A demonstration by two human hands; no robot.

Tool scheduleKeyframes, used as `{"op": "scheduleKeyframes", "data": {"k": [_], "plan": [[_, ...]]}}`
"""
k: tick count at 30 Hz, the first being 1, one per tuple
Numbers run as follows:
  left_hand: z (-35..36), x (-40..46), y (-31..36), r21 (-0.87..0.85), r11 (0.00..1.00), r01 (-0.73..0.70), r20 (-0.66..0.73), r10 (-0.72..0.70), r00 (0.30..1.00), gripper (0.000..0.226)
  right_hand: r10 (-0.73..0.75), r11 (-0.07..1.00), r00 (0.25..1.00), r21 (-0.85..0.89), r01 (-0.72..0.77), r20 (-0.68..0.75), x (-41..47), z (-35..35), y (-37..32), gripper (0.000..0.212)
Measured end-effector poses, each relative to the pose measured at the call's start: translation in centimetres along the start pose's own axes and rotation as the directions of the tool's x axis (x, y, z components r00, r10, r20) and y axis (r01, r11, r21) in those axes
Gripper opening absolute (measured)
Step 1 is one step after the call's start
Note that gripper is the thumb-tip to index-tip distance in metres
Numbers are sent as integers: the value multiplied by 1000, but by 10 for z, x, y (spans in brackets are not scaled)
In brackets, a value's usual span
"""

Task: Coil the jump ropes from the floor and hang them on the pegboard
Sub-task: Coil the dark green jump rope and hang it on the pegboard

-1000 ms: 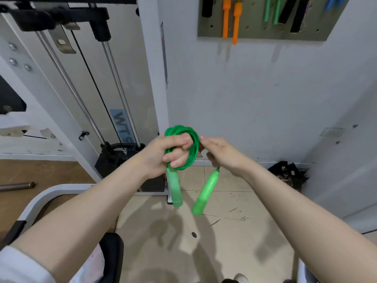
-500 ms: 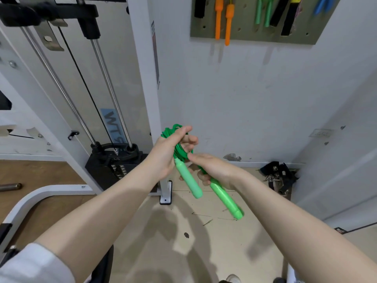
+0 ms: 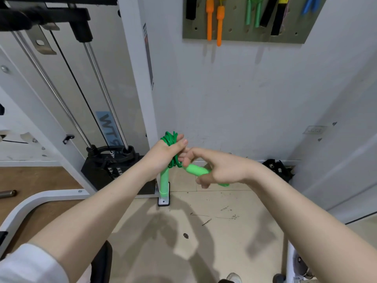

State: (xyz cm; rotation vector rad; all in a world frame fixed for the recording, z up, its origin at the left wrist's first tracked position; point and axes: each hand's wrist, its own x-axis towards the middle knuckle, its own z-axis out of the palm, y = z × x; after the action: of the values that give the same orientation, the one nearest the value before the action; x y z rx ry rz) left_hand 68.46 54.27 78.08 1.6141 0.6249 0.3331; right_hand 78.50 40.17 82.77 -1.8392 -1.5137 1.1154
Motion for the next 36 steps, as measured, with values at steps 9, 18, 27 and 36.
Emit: {"op": "scheduleKeyframes", "data": {"k": [9,18,27,36], "plan": [[-1,-28,23,24,999,-42,285,34,958,62,-76,615,954,739,275,-292,11,3,18,21],[10,-35,33,-198,977,82,569,46,821,74,-22,667,947,701,252,-319,24,22,11,53],[32,-27,40,-98,950,296,293,-257,921,62,369,643,732,726,243,-573,27,38,6,42],[25,-22,13,-212,963,167,229,-117,966,46,434,668,623,696,262,-651,22,16,14,22]]}}
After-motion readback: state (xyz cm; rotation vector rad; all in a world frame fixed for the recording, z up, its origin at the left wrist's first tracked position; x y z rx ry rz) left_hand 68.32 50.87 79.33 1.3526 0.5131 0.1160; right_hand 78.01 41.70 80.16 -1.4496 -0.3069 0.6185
